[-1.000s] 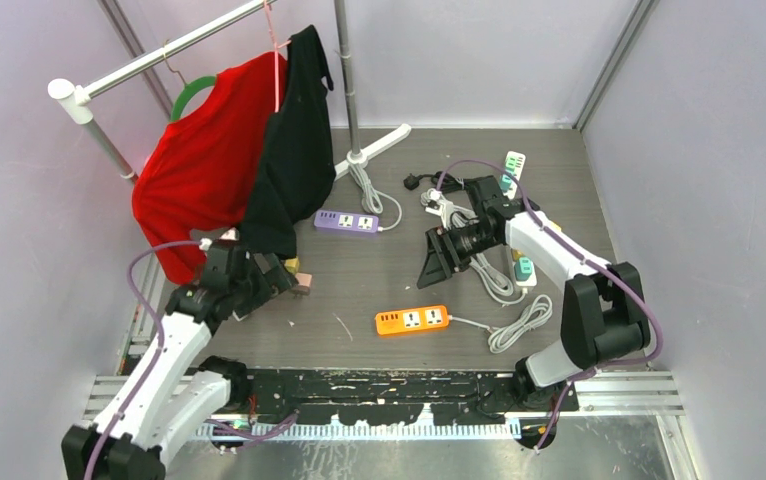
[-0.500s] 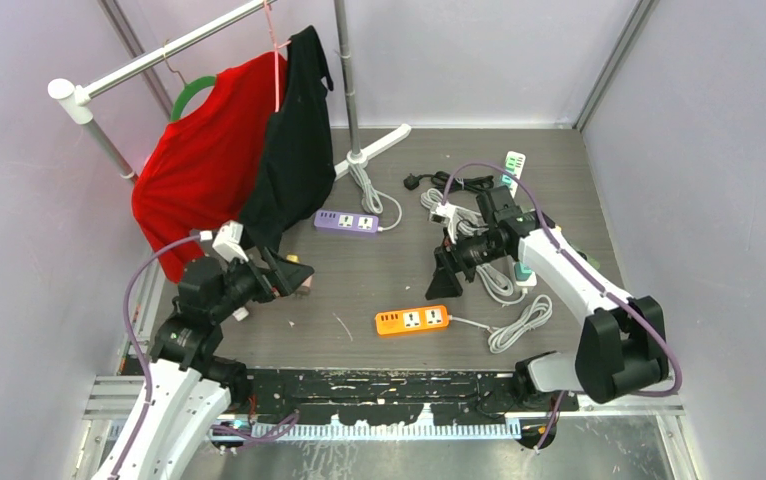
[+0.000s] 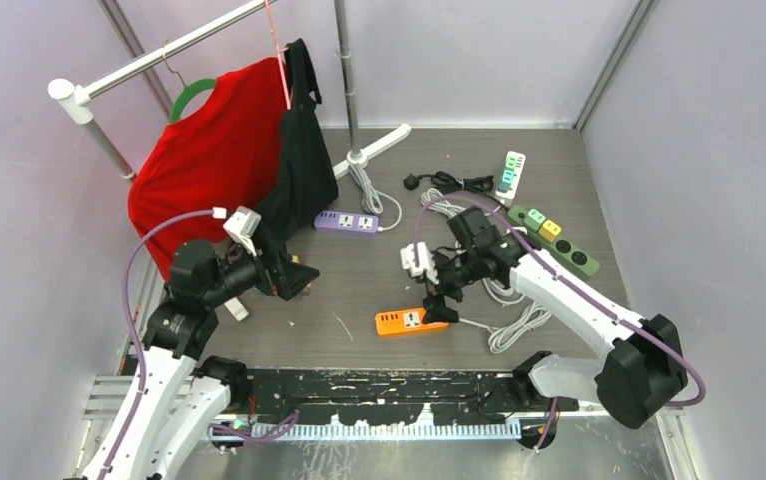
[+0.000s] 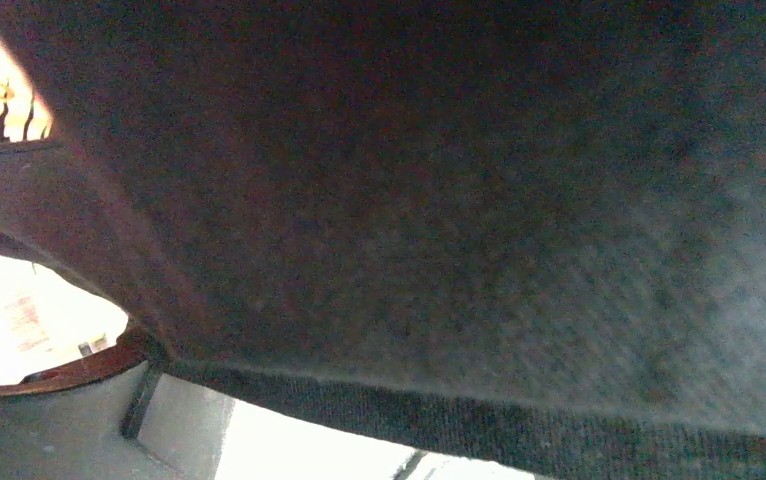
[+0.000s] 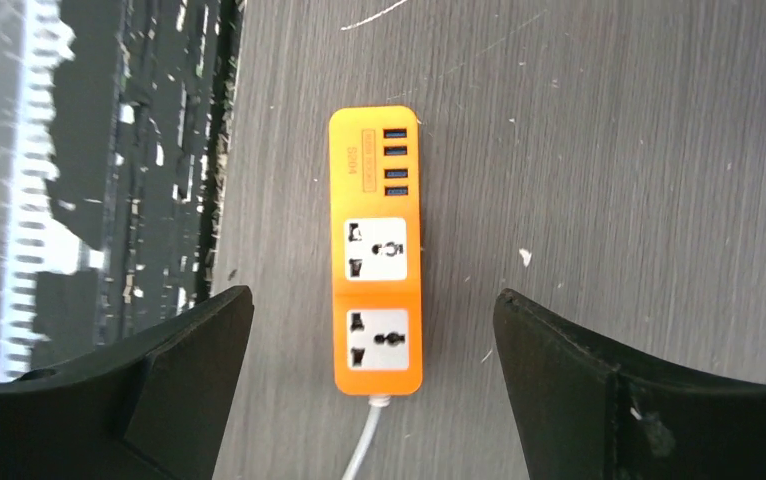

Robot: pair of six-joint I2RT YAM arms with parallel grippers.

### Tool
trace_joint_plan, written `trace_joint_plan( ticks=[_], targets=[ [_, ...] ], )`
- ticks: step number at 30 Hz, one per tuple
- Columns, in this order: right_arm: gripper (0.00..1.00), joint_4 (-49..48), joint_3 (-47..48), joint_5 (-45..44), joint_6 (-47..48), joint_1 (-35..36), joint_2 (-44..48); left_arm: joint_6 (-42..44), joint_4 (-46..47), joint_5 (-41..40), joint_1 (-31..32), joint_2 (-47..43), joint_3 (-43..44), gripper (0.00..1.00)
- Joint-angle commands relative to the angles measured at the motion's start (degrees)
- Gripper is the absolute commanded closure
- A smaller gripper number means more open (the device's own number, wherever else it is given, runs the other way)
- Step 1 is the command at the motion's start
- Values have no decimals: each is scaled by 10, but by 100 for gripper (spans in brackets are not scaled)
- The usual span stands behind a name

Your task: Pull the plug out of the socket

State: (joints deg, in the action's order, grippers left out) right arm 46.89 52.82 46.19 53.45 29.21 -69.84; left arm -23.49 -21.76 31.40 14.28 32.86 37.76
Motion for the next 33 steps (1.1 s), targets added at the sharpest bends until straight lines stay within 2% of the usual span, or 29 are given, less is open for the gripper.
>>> trace_joint_plan(
  ticks=[1, 4, 7, 10, 15, 21, 24, 29, 31, 33],
  targets=[
    [5, -118, -23, -118, -22, 61, -2, 61, 58, 71, 1, -26, -15, 7],
    [4, -156, -60, -141, -25, 74, -14, 61, 66, 90, 1, -52, -28, 7],
    [1, -178, -100, -152, -12, 95, -19, 49, 39, 33, 0, -73, -44, 7],
    [1, -194, -114, -164, -8, 105, -25, -57, -15, -86, 1, -79, -46, 6],
    [1, -221, -127, -185, -10, 124, -44, -174, -40, -57, 1, -87, -65, 8],
    [9, -229, -131, -207, 2, 146, -70, -256, -133, -164, 1, -128, -70, 6],
    [15, -233, -133, -215, 2, 151, -79, -295, -190, -181, 1, -109, -57, 6],
    [29, -228, -129, -215, 6, 157, -86, -325, -219, -148, 1, -99, -61, 5],
    [44, -223, -126, -214, 7, 158, -85, -325, -219, -137, 1, -112, -66, 5],
    [63, -212, -119, -212, 6, 158, -82, -325, -208, -112, 1, -122, -75, 6]
  ],
)
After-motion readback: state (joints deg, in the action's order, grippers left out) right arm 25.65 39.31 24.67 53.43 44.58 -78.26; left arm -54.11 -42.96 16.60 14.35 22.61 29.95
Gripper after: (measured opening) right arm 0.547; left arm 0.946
